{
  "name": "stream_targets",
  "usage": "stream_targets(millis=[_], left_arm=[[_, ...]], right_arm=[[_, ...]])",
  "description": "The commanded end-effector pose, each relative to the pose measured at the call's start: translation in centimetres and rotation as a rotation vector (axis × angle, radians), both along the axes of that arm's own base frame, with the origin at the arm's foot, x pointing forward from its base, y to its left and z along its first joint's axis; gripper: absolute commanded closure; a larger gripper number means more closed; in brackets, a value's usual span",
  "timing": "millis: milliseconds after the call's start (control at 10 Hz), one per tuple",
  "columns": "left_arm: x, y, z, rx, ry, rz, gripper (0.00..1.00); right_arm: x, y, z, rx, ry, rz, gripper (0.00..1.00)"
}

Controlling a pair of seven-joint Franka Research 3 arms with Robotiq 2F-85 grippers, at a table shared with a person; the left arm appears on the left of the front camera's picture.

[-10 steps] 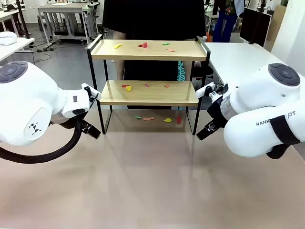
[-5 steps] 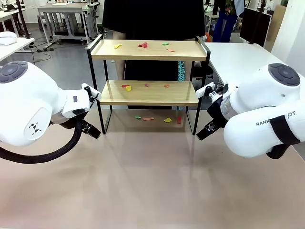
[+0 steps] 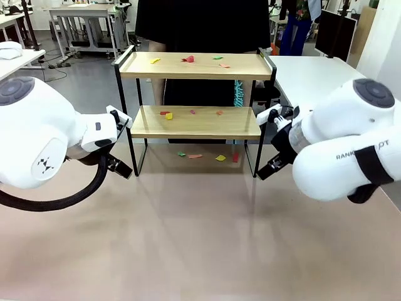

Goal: Clean the shelf.
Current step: Pick up the Duster handed by the human.

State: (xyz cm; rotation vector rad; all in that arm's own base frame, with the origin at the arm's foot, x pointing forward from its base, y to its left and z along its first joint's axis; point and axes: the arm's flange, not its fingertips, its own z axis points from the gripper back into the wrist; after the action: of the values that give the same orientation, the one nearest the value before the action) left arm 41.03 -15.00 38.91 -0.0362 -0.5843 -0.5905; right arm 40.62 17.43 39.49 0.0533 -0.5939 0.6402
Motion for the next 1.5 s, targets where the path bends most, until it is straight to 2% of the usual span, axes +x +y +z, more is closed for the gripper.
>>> stream_targets(millis=[0, 200, 300, 400, 600, 800, 900, 1000, 1200, 1300, 1400], left_arm=[[1.5, 2.3, 6.0, -0.063, 0.015, -0.064, 0.00], [2.6, 5.2, 10.1, -0.131, 0.039, -0.127, 0.00], [3.1, 6.8, 12.1, -0.170, 0.049, -0.176, 0.00], [3.6, 9.0, 13.5, -0.208, 0.058, -0.231, 0.00], [5.1, 14.1, 14.6, -0.270, 0.067, -0.419, 0.00], [6.6, 18.9, 13.0, -0.362, 0.027, -0.606, 0.00], [7.4, 20.9, 11.6, -0.380, 0.002, -0.640, 0.00], [8.0, 22.9, 9.7, -0.429, -0.070, -0.724, 0.00], [8.5, 25.0, 5.8, -0.489, -0.159, -0.754, 0.00], [8.1, 24.3, 5.6, -0.489, -0.190, -0.687, 0.00], [6.7, 24.9, 6.5, -0.455, -0.139, -0.715, 0.00]], right_arm=[[2.8, -2.4, 6.6, 0.102, -0.015, -0.001, 0.00], [3.0, -6.2, 9.8, 0.174, -0.043, -0.007, 0.00], [3.0, -8.7, 10.9, 0.215, -0.054, 0.028, 0.00], [2.9, -11.5, 11.6, 0.249, -0.059, 0.096, 0.00], [2.6, -18.1, 11.9, 0.338, -0.134, 0.295, 0.00], [2.6, -23.7, 10.6, 0.410, -0.194, 0.451, 0.00], [2.6, -25.5, 9.6, 0.396, -0.193, 0.498, 0.00], [2.7, -27.1, 8.5, 0.436, -0.205, 0.519, 0.00], [2.8, -28.6, 6.2, 0.403, -0.261, 0.523, 0.00], [2.7, -28.6, 5.9, 0.420, -0.241, 0.534, 0.00], [1.1, -28.4, 6.9, 0.422, -0.234, 0.515, 0.00]])
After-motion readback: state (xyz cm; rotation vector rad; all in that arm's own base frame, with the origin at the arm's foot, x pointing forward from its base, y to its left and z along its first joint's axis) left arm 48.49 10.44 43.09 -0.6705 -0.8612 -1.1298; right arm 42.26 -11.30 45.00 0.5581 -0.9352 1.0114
